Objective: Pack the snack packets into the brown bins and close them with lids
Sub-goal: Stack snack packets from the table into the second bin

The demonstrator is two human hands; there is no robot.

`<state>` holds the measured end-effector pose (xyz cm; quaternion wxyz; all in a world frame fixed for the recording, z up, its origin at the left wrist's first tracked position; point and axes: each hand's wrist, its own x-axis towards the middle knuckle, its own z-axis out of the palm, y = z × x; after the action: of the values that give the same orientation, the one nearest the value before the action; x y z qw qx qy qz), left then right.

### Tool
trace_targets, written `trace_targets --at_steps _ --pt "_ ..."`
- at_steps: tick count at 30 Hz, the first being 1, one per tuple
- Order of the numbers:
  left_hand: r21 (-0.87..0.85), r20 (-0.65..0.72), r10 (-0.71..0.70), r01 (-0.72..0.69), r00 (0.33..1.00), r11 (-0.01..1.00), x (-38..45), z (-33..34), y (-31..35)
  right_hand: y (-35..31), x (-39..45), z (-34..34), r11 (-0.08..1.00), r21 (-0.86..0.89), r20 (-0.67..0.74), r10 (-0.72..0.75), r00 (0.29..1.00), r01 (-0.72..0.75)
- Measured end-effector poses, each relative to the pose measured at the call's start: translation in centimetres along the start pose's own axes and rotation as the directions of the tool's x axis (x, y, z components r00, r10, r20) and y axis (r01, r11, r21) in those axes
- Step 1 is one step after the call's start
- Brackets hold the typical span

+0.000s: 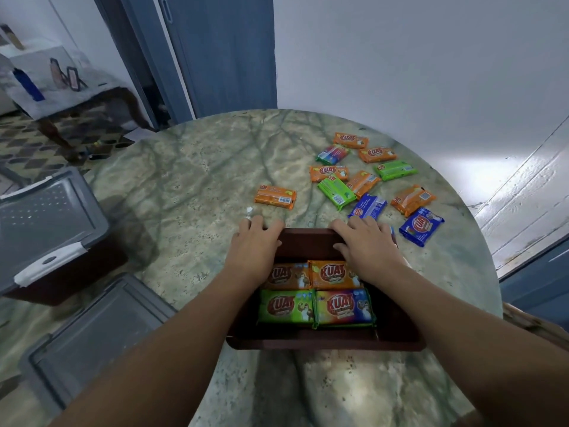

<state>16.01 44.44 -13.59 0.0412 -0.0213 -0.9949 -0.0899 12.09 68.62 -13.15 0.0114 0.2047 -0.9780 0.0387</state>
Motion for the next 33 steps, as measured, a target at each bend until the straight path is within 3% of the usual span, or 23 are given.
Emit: trace_targets --at_steps 11,15,20,23,29,33 --pt "-0.001 0.005 0.027 -0.027 1.0 1.0 1.5 0.1 -0.4 0.1 0.9 0.3 0.999 -0.016 0.001 0.028 1.0 -0.028" --pt "0.002 0.068 0.023 -0.023 0.997 1.0 1.5 -0.5 -0.4 0.0 1.1 -0.3 1.0 -0.011 0.028 0.023 0.999 -0.023" --pt "-0.114 0.111 -0.04 0.053 0.993 0.992 4.5 -2.8 0.8 -0.2 3.6 -2.6 0.915 0.356 0.141 0.15 0.979 -0.191" --pt "-0.176 0.15 -0.03 0.057 0.988 0.983 8.1 -3.3 1.4 0.9 6.9 -2.7 0.871 0.435 0.185 0.165 0.969 -0.231" --pt "0.144 0.319 -0.023 -0.024 0.947 0.989 15.7 -0.2 0.0 4.6 13.1 0.9 0.905 0.316 0.337 0.173 0.925 -0.285" --pt "0.286 0.357 -0.056 -0.053 0.933 0.957 18.1 1.8 -1.1 6.0 15.7 3.2 0.961 0.154 0.321 0.172 0.931 -0.231"
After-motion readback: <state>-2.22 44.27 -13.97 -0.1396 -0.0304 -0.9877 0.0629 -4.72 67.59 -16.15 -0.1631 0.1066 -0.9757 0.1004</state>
